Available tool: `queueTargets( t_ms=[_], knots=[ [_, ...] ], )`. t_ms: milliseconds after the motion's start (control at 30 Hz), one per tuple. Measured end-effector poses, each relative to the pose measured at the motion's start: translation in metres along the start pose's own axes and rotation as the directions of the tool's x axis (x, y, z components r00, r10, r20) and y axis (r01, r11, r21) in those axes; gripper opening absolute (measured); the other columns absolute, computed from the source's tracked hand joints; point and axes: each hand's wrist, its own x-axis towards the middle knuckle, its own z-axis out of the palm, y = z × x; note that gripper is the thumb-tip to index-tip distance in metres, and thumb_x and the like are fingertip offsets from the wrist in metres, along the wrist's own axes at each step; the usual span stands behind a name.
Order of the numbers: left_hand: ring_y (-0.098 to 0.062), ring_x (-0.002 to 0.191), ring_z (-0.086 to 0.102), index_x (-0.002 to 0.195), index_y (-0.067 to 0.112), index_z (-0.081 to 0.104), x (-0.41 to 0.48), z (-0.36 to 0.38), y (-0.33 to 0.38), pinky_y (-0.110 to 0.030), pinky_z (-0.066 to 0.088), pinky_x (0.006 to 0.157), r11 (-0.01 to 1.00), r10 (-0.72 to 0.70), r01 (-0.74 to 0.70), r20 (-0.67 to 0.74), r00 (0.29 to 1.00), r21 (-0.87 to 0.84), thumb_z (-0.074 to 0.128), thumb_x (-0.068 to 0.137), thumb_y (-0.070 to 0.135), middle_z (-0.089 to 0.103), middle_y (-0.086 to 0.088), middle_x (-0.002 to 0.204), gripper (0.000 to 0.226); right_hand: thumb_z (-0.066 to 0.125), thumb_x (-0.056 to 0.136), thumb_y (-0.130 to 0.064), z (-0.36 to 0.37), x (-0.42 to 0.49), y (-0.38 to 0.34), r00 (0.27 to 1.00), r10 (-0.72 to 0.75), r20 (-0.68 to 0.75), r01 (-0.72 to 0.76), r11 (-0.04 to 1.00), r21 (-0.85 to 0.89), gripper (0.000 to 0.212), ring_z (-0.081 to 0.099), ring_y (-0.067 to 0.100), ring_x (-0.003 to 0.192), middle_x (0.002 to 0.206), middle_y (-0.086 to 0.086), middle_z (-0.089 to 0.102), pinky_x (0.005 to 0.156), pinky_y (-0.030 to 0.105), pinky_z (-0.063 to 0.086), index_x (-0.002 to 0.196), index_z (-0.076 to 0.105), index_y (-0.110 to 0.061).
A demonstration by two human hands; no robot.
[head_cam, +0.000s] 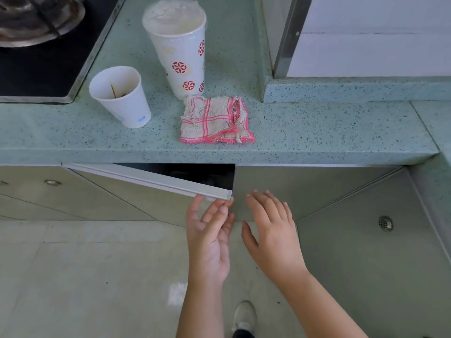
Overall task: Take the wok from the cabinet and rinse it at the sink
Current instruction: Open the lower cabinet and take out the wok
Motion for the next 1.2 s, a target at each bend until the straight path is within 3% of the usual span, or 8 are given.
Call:
queueTargets(
  t_ms=[267,500,633,767,867,1000,1100,1200],
  knots=[
    [-0.012,0.082,0.069,0.108,0.021,0.051,-0.037,-0.037,0.011,-0.023,0.054,0.065,0.995,-0.006,0.005,0.010,1.000,0.099,0.061,0.066,0.005,0.061,-0.008,0.095,0.046,0.045,0.077,-0.030,-0.005,-0.041,-0.029,0.998,-0.002,0.057,0.003,1.000,-0.008,0.046,0.054,0.025,0.119,0.123,0.004,0.064,0.094,0.049,0.046,0.120,0.050,-0.017],
    [-0.016,0.088,0.066,0.105,0.022,0.052,-0.072,-0.073,0.024,-0.024,0.053,0.067,0.986,-0.028,0.029,-0.007,1.000,0.163,0.051,0.086,-0.010,0.060,-0.007,0.094,0.037,0.044,0.076,-0.029,-0.014,-0.079,-0.055,0.998,-0.023,0.055,0.023,1.000,-0.002,0.045,0.053,0.024,0.118,0.121,0.003,0.064,0.094,0.049,0.045,0.119,0.051,-0.017],
    [-0.019,0.091,0.063,0.105,0.023,0.054,-0.091,-0.095,0.038,-0.021,0.055,0.063,0.979,-0.029,0.030,-0.006,1.000,0.201,0.068,0.072,-0.003,0.062,-0.007,0.095,0.044,0.044,0.077,-0.028,-0.016,-0.096,-0.074,0.997,-0.061,0.054,0.060,0.998,0.025,0.045,0.051,0.023,0.119,0.121,0.004,0.064,0.095,0.049,0.045,0.120,0.049,-0.017],
    [-0.022,0.092,0.061,0.104,0.022,0.054,-0.112,-0.118,0.053,-0.022,0.052,0.062,0.973,-0.014,0.029,-0.067,0.998,0.228,0.066,0.076,-0.007,0.063,-0.009,0.095,0.042,0.044,0.075,-0.026,-0.019,-0.109,-0.100,0.991,-0.101,0.089,0.098,0.994,0.039,0.046,0.058,0.028,0.116,0.119,0.005,0.065,0.092,0.050,0.047,0.119,0.050,-0.015],
    [-0.018,0.082,0.062,0.097,0.021,0.052,-0.127,-0.133,0.067,-0.022,0.049,0.062,0.966,0.028,-0.006,-0.083,0.996,0.257,0.068,0.064,0.002,0.064,-0.009,0.093,0.041,0.043,0.074,-0.026,-0.021,-0.118,-0.118,0.986,-0.123,0.112,0.117,0.992,0.057,0.047,0.058,0.027,0.116,0.119,0.004,0.064,0.093,0.050,0.047,0.119,0.051,-0.015],
    [-0.011,0.069,0.062,0.087,0.018,0.047,-0.138,-0.152,0.080,-0.012,0.050,0.053,0.953,0.062,-0.026,-0.109,0.992,0.302,0.061,0.079,-0.012,0.062,-0.009,0.089,0.034,0.048,0.073,-0.025,-0.024,-0.125,-0.139,0.982,-0.159,0.105,0.151,0.985,0.081,0.048,0.057,0.028,0.116,0.118,0.005,0.064,0.093,0.050,0.046,0.120,0.052,-0.014],
    [-0.002,0.060,0.064,0.085,0.019,0.046,-0.144,-0.168,0.091,-0.014,0.048,0.057,0.949,0.088,-0.039,-0.142,0.986,0.314,0.057,0.082,-0.012,0.061,-0.008,0.088,0.033,0.061,0.066,-0.022,-0.025,-0.131,-0.150,0.974,-0.197,0.112,0.192,0.980,0.060,0.054,0.060,0.030,0.113,0.117,0.006,0.065,0.090,0.050,0.048,0.119,0.052,-0.013],
    [-0.005,0.069,0.063,0.096,0.023,0.049,-0.151,-0.188,0.105,-0.014,0.048,0.062,0.932,0.157,-0.097,-0.148,0.976,0.350,0.070,0.067,0.000,0.061,-0.006,0.088,0.043,0.063,0.065,-0.024,-0.024,-0.135,-0.160,0.967,-0.220,0.129,0.216,0.975,0.047,0.057,0.061,0.031,0.112,0.117,0.007,0.066,0.089,0.051,0.049,0.119,0.050,-0.014]
  ],
)
